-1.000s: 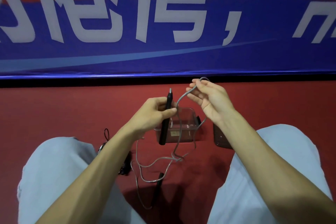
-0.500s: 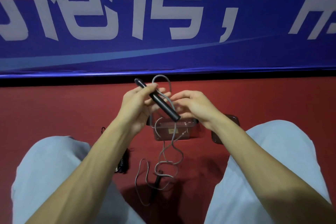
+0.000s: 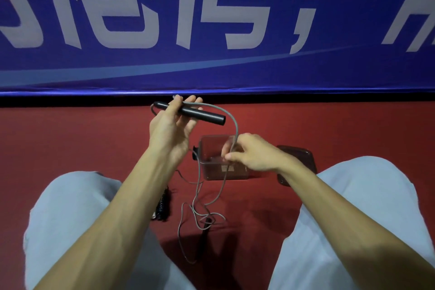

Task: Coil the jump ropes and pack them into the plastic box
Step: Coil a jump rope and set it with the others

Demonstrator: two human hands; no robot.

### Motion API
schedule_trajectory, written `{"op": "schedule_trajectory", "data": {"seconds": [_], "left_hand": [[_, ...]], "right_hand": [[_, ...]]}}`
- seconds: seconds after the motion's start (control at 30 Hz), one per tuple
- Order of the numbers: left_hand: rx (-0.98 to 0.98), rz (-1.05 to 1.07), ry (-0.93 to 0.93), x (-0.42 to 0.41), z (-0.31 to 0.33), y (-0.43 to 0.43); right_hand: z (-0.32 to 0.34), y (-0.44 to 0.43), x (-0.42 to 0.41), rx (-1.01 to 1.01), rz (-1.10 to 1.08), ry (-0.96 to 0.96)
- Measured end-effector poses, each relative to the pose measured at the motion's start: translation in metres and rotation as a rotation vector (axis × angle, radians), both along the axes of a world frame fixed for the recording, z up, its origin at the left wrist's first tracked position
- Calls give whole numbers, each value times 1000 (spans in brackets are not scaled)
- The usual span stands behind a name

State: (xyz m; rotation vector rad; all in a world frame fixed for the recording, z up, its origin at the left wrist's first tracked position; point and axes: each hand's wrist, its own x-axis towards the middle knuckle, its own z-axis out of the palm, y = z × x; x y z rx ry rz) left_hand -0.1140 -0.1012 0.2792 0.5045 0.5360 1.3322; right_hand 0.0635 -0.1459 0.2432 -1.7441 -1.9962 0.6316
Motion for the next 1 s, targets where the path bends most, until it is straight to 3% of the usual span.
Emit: {"op": "schedule_trajectory", "data": {"seconds": [0.2,0.37,0.47,0.57,0.7,0.87,1.0], "left_hand": [[20,-1,232,3,-6,0],[116,-123,612,12,-15,-4],[316,-205,965,18,-24,-7],[463,-331,1119,19,-26,-12],[510,-489,1082,18,-25,-18],[479,-477,906,21,-19,-23],[376,-354,685,21,-11,-23]], "right_hand": [[5,-5,7,192,-186,28],[19,-3,4,316,-274,457],[27,-4,3,341,-303,673],[32,-5,5,343,-329,864],[35,-6,11,333,-373,1067],[38,-6,11,268,-407,1226],[37,-6,9,178,-396,1157]]}}
